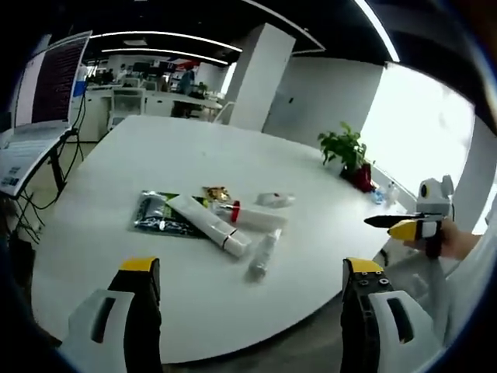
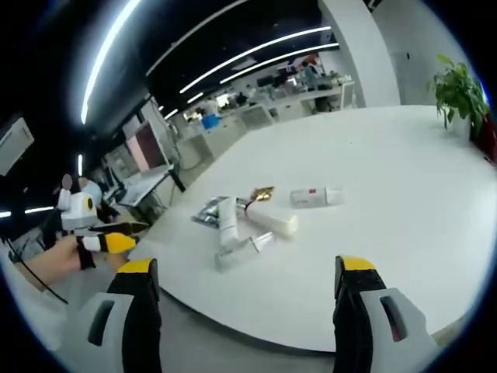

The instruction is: Arrange the skincare products in the storage area until every visible bottle or jar stands upright without overlapping.

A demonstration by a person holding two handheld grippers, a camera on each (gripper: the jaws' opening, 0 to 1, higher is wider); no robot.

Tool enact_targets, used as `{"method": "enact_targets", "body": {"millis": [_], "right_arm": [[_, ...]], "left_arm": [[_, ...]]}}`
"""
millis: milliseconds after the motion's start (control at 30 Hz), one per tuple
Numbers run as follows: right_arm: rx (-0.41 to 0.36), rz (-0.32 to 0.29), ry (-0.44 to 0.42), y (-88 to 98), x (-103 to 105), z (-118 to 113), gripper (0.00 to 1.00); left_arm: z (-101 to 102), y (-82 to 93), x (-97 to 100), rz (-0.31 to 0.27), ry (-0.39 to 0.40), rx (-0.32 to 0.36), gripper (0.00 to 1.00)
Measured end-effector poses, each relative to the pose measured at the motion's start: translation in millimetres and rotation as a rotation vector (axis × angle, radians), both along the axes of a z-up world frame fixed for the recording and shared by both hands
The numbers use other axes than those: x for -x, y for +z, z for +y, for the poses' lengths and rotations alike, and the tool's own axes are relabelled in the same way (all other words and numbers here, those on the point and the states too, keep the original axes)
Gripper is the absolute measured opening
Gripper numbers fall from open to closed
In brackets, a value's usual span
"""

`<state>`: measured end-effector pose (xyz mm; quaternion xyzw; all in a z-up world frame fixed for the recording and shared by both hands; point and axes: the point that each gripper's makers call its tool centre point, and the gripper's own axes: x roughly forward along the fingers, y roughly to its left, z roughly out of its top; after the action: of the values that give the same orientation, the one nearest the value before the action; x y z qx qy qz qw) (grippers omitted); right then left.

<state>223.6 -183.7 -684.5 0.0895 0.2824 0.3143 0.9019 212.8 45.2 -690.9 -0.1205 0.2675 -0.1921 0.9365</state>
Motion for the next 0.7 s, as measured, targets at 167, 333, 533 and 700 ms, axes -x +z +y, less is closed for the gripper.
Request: {"method": "enact_targets", "body": {"millis": [167, 333, 533, 700], "right_arm": [[0.016, 0.007, 0.026, -8.4, -6, 5, 0.91], [0.031, 0.015, 0.046, -13.2, -7, 7, 0.91], [0.042, 0.019, 0.055, -14.9, -9, 7, 0.91], [0.046, 0.012, 0.068, -13.4, -18, 8, 0.9]], "left_arm": [[2, -0.3, -1.0, -0.006, 0.004, -0.011, 0.89], [2, 0.3, -0.9, -0.006, 0.009, -0.001, 0.89], [2, -0.4, -0.4, -0.002, 0.008, 0.001, 0.89], [0, -0.3, -0.1, -0.002, -0.001, -0.004, 0.88]]}}
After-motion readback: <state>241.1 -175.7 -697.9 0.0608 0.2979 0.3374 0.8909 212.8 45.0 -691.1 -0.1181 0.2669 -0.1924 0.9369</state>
